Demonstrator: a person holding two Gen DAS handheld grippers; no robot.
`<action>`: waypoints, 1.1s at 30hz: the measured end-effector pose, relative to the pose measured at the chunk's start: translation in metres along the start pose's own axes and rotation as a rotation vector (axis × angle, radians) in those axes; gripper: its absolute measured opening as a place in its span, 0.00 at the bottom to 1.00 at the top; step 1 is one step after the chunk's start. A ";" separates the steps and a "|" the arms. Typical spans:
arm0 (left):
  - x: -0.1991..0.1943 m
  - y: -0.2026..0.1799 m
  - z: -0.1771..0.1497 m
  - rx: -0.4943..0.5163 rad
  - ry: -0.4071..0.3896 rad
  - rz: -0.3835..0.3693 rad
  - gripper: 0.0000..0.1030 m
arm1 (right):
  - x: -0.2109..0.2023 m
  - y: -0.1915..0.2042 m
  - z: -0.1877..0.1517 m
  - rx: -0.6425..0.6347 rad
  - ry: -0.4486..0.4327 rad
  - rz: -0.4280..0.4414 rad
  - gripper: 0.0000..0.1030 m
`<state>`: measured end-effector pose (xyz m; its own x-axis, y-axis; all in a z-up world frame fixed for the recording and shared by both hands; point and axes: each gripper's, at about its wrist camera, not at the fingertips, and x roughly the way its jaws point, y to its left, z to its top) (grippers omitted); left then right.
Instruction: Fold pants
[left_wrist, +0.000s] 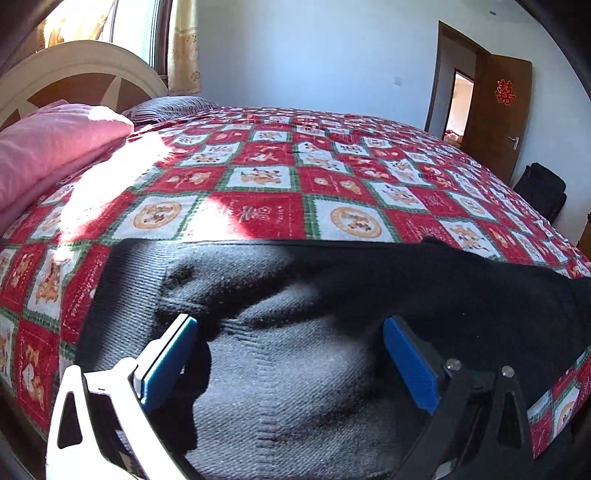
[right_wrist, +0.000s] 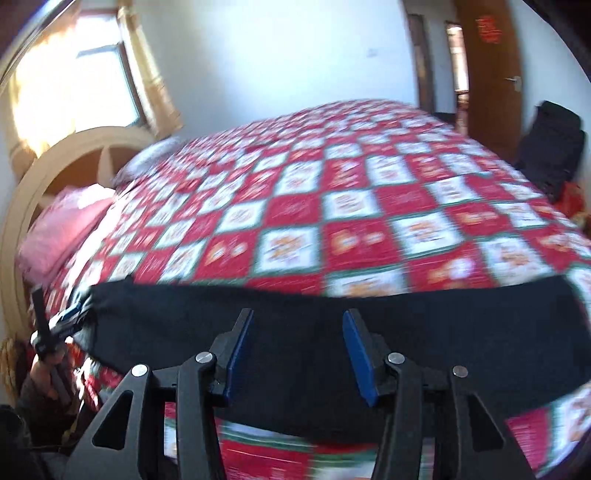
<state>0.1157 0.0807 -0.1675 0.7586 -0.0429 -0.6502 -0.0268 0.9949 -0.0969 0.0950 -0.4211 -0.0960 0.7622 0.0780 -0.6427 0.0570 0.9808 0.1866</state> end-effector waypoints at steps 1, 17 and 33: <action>-0.002 0.003 0.000 -0.013 -0.004 0.004 1.00 | -0.013 -0.024 0.003 0.033 -0.022 -0.044 0.49; -0.008 0.005 -0.016 0.024 -0.014 0.045 1.00 | 0.017 -0.195 0.032 0.283 0.116 -0.132 0.06; -0.013 0.005 -0.017 0.019 -0.031 0.037 1.00 | -0.022 -0.215 0.003 0.396 0.022 -0.129 0.39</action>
<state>0.0951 0.0848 -0.1724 0.7770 -0.0033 -0.6295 -0.0430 0.9974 -0.0582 0.0680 -0.6345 -0.1199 0.7193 -0.0327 -0.6940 0.3976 0.8385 0.3726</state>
